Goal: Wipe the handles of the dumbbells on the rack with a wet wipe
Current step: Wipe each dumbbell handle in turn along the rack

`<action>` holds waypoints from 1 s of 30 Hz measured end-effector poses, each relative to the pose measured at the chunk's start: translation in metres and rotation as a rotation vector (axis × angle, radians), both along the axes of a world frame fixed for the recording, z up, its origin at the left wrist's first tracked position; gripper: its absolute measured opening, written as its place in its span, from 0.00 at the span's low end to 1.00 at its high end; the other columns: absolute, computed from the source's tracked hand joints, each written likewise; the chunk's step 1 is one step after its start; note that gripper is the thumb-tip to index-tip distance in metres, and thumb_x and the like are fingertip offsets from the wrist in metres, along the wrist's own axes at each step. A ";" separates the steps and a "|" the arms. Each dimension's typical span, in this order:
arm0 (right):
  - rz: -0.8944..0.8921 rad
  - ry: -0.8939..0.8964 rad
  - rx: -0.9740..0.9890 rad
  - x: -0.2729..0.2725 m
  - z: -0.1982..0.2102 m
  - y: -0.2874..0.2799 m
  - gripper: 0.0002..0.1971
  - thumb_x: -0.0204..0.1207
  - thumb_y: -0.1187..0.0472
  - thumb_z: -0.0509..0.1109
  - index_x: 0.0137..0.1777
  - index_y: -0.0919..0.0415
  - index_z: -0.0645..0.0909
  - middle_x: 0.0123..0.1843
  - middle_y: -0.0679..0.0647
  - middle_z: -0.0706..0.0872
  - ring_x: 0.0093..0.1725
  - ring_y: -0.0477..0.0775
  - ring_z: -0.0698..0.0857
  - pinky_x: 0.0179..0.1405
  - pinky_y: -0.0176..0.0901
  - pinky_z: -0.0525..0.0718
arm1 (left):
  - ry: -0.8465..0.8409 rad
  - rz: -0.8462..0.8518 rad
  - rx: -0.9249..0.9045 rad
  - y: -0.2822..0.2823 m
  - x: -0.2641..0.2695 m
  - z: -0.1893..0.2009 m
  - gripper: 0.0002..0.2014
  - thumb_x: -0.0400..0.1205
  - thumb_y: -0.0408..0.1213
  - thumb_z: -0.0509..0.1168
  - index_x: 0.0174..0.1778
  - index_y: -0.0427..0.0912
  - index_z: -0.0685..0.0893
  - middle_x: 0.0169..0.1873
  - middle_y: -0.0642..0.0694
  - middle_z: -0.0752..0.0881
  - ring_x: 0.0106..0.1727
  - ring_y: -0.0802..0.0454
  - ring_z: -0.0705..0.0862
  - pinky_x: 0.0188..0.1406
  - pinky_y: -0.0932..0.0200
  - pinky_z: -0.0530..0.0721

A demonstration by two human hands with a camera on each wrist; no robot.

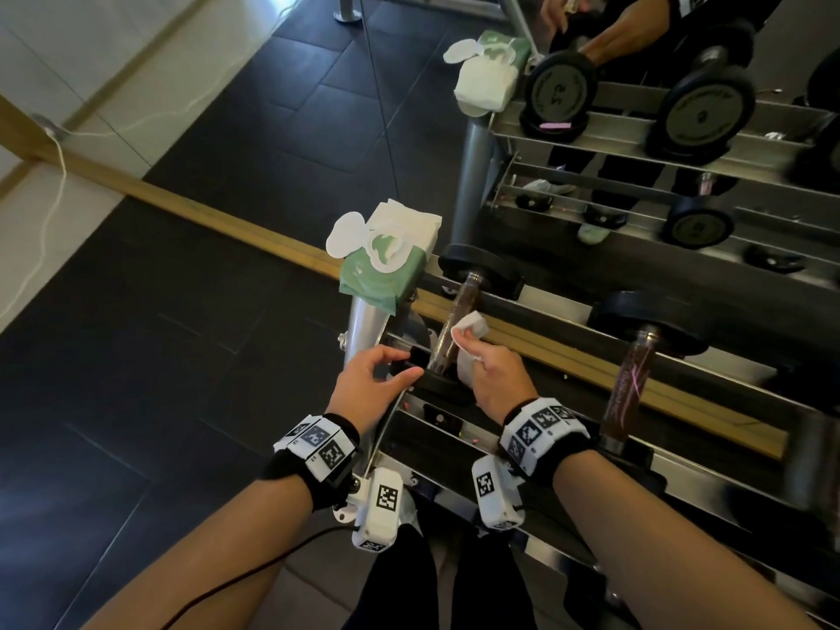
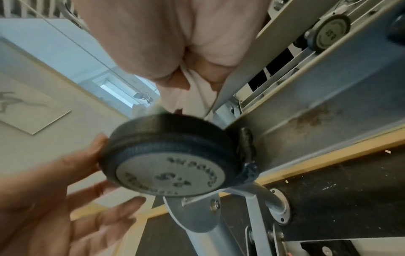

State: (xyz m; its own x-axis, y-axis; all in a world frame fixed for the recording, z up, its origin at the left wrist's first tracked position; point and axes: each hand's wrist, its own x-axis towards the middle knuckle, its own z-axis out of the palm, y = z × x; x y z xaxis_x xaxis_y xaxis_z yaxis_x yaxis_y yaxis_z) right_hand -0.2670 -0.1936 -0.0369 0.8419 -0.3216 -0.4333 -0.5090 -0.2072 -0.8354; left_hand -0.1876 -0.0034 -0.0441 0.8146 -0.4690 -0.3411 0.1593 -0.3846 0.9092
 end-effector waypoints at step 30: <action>0.005 0.022 -0.019 0.005 -0.014 0.006 0.28 0.88 0.63 0.53 0.81 0.30 0.61 0.75 0.57 0.75 0.65 0.46 0.74 0.64 0.38 0.68 | 0.016 0.042 0.055 0.000 0.006 -0.005 0.11 0.73 0.48 0.79 0.49 0.60 0.89 0.50 0.60 0.88 0.44 0.61 0.90 0.38 0.76 0.82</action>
